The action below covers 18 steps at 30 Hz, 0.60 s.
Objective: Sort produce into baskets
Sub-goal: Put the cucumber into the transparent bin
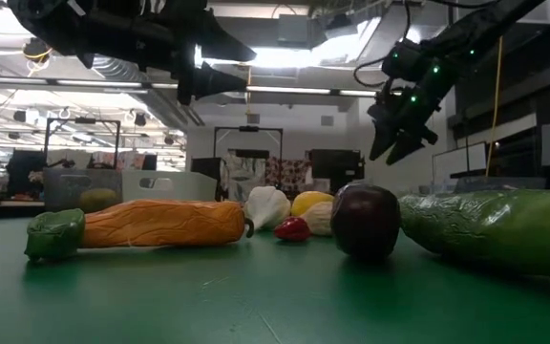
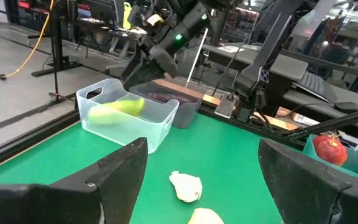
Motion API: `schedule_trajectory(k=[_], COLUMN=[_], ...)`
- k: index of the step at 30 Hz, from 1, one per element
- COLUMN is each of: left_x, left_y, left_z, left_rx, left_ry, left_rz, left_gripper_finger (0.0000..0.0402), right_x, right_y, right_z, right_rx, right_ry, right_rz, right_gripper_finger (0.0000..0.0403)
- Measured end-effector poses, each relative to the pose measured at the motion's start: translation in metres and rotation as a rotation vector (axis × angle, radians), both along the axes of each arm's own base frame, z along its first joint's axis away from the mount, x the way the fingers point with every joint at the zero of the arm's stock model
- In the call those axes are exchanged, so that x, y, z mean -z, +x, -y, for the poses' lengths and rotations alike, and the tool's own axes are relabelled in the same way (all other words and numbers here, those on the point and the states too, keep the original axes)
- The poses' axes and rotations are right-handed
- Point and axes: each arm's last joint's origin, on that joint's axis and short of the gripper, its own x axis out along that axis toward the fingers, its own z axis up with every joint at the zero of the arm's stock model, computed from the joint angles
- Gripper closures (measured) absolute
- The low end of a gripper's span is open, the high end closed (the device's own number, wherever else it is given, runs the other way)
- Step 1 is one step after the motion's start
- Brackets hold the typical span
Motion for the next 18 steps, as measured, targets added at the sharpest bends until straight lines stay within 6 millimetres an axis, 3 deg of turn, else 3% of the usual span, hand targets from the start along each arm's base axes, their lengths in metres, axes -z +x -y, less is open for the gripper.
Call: schedule_trajectory(k=[6,13,18], left_x=[0.002,0.001,-0.008], left_y=[0.0,0.001,0.015], left_z=[0.006,0.01,0.038], left_rx=[0.034,0.066,0.256], left_ry=[0.019,0.035,0.106], left_rz=[-0.027,-0.023,-0.04], left_gripper_finger=[0.01,0.01,0.01], right_x=[-0.057,-0.094,-0.113], right_y=[0.0,0.003,-0.01], right_z=[-0.022,-0.097,-0.149], right_rx=[-0.259,-0.731,-0.914], right_ry=[-0.02,0.045,0.029], right_rz=[0.236,0.44,0.494], right_gripper_finger=[0.0126,0.014,0.0145])
